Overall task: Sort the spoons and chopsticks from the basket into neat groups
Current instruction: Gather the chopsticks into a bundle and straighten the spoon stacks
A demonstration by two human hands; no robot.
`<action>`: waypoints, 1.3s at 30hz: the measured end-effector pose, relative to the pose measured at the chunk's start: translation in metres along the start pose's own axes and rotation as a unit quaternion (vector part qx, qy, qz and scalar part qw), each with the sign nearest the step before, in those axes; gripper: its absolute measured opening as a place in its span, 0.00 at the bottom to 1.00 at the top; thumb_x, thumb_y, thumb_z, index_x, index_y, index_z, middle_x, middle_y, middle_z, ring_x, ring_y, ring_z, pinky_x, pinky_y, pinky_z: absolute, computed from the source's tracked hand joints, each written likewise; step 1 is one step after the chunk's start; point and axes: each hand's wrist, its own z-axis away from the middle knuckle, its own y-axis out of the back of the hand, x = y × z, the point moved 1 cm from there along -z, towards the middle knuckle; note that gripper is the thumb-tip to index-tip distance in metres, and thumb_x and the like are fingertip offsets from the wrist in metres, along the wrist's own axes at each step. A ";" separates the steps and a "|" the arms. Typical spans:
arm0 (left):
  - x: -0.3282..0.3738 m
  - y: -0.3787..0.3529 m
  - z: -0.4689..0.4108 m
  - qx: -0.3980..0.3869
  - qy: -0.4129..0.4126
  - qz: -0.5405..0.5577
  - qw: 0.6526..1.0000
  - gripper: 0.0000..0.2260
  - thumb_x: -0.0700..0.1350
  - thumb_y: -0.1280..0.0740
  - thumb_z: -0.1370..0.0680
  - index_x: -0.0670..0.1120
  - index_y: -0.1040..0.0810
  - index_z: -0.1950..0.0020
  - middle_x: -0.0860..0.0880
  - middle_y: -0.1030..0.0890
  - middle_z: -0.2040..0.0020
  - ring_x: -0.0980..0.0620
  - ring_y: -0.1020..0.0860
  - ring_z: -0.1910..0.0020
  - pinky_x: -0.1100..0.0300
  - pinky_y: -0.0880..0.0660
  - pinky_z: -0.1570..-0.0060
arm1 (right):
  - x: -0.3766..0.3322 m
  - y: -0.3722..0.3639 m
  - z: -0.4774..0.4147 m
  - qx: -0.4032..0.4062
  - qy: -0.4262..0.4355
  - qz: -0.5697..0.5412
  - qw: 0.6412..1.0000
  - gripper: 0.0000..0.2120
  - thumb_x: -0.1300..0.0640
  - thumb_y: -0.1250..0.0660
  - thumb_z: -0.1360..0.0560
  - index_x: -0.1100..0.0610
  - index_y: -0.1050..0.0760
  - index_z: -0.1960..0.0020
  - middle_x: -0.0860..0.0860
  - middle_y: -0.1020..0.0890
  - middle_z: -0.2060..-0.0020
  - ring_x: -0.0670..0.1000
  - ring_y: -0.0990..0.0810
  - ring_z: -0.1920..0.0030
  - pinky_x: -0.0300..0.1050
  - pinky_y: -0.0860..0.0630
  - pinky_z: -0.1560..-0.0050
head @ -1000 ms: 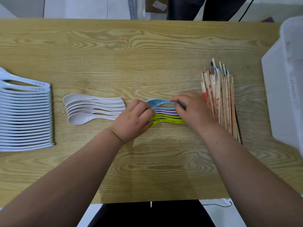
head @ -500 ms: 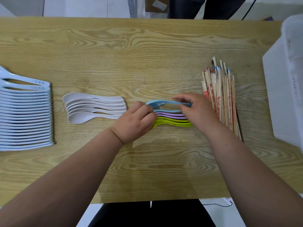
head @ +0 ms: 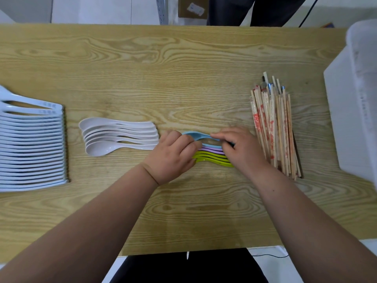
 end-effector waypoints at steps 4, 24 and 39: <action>-0.001 -0.004 0.003 -0.001 0.022 0.013 1.000 0.18 0.48 0.29 0.24 0.38 0.20 0.38 0.39 0.19 0.50 0.38 0.21 0.57 0.47 0.22 0.53 | 0.001 0.001 0.010 -0.033 0.020 0.006 0.999 0.17 0.58 0.36 0.25 0.55 0.17 0.40 0.49 0.17 0.46 0.51 0.22 0.43 0.42 0.31 0.41; 0.010 0.000 0.010 -0.055 0.197 0.150 0.967 0.25 0.50 0.22 0.30 0.45 0.20 0.35 0.39 0.27 0.33 0.40 0.26 0.37 0.46 0.25 0.38 | 0.018 -0.025 0.042 0.017 0.108 0.195 0.975 0.31 0.38 0.35 0.22 0.54 0.31 0.25 0.52 0.24 0.38 0.57 0.26 0.38 0.56 0.28 0.39; 0.016 0.008 0.007 -0.087 0.223 0.180 0.954 0.27 0.34 0.23 0.36 0.38 0.20 0.38 0.34 0.26 0.37 0.34 0.23 0.39 0.43 0.22 0.42 | 0.003 0.010 0.008 -0.134 -0.039 -0.012 0.990 0.16 0.55 0.32 0.22 0.46 0.22 0.35 0.41 0.24 0.47 0.43 0.23 0.46 0.39 0.27 0.47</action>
